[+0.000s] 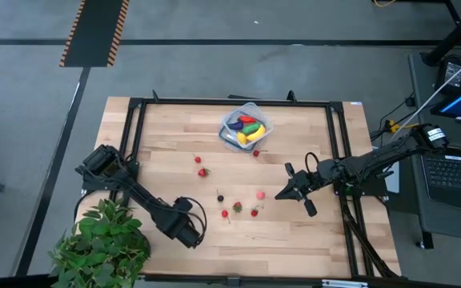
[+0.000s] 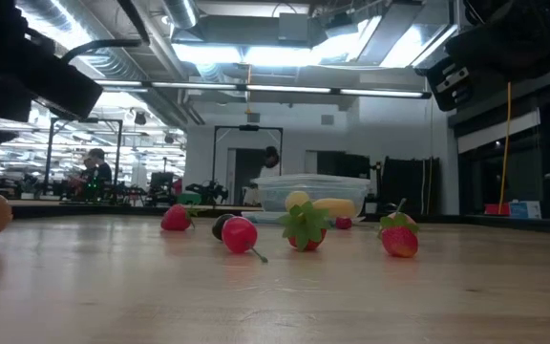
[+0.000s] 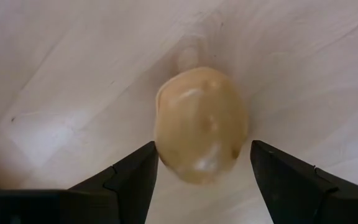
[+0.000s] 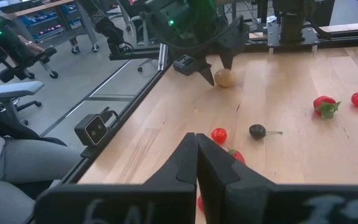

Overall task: Pick and placing Produce into tupperware
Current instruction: Put the brown potato into the transparent container

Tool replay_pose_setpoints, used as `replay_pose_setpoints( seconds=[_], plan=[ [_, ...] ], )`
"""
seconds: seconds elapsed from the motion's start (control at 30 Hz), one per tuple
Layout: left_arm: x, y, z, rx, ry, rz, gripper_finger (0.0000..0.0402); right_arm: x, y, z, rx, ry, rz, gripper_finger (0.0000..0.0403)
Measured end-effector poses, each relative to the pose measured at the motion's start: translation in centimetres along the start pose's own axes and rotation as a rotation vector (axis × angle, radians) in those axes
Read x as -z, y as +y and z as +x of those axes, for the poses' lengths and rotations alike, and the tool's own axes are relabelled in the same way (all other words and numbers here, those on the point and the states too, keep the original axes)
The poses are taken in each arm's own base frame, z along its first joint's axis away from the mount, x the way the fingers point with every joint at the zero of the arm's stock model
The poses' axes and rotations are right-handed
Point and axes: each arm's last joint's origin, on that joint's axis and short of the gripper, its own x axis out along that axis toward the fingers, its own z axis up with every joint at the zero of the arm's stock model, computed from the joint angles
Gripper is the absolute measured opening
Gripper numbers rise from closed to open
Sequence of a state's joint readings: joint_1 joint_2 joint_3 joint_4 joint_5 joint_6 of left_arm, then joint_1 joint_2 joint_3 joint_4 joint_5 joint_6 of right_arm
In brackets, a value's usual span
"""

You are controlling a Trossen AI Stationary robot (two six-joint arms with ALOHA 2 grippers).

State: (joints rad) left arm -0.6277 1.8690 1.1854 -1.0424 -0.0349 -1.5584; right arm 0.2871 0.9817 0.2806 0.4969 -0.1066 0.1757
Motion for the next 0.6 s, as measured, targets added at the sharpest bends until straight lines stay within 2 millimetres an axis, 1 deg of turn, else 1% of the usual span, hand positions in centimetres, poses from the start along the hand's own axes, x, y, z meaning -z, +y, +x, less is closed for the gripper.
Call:
replay_pose_setpoints(
  seconds=[0.23, 0.6],
  plan=[
    [-0.64, -0.24, 0.02, 0.026, -0.001, 0.030, 0.0247, 0.00, 0.00, 0.00, 0.000, 0.000, 0.000, 0.0004],
    [-0.65, -0.12, 0.21, 0.019, -0.012, 0.050, 0.0247, 0.00, 0.00, 0.00, 0.000, 0.000, 0.000, 0.0004]
  ],
)
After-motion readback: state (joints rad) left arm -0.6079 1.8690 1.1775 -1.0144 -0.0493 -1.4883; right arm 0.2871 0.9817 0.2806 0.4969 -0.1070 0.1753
